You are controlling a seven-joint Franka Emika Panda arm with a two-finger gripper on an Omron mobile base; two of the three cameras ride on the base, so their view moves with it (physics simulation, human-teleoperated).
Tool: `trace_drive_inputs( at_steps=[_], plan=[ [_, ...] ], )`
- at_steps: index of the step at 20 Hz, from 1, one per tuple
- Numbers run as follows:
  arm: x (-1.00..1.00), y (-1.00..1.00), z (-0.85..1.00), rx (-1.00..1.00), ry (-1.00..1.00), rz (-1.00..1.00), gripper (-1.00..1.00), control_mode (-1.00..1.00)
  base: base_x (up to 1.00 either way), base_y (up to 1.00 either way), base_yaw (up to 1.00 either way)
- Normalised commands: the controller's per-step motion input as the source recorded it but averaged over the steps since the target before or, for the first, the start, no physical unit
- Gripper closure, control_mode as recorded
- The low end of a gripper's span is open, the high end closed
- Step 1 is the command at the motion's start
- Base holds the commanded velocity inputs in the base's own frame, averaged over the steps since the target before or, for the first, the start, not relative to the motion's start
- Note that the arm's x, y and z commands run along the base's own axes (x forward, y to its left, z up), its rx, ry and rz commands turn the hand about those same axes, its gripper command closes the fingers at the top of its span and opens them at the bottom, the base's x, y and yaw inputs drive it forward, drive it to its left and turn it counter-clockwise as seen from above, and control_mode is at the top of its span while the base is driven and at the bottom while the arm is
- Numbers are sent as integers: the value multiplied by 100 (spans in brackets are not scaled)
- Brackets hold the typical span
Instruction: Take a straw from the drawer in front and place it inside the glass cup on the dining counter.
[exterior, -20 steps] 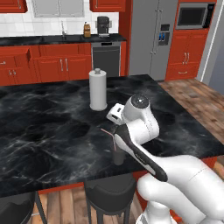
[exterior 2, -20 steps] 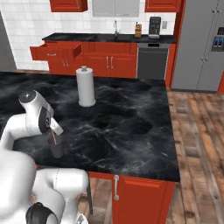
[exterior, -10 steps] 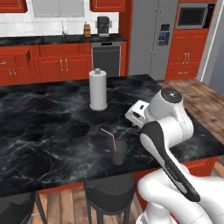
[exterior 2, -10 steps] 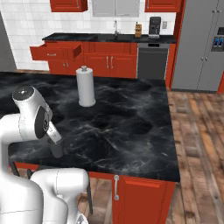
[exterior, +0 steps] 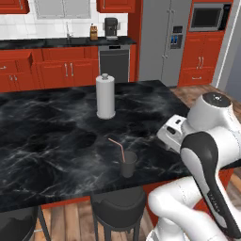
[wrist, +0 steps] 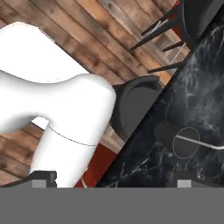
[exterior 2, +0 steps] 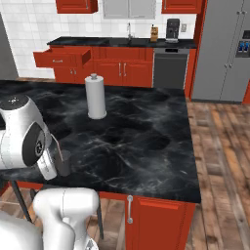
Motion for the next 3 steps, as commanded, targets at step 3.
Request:
trace_drive_inputs(
  at_steps=[3],
  plan=[
    [-100, -21, 0, -6, 7, -17, -100, -100, 0, 0, 0]
  ],
)
